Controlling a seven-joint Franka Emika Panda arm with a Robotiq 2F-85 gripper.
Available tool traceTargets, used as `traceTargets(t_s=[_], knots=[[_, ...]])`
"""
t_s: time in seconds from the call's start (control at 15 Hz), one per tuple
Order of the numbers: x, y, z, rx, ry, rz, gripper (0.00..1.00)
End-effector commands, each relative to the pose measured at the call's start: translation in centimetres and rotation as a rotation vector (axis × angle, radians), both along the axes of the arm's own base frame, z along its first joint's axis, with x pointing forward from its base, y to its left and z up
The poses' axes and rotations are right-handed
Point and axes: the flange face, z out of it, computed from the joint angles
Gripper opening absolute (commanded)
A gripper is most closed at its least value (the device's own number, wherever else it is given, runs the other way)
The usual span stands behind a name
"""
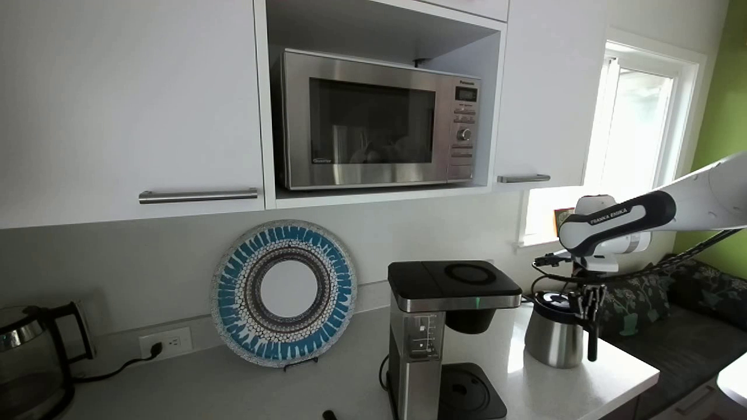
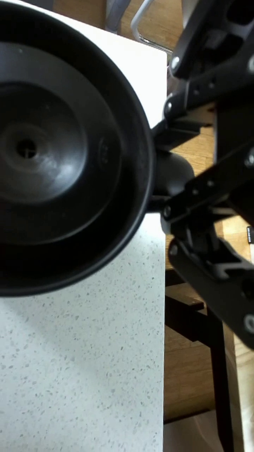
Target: Turn the kettle to the right
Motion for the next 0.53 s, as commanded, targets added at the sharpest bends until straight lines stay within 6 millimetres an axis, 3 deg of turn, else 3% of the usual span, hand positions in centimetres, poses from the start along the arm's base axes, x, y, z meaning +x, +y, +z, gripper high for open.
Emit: traceTargets(t_s=[0.0,0.2,0.47], knots=[[-0.3,0.3,0.3,-0.015,-0.029,0.010,0.73],[-0.7,-0.1,1.7,-0.038,-0.027,0.143,0.95],[-2.2,-0.8,4.2,-0.073,-0.008,0.394,1.00]])
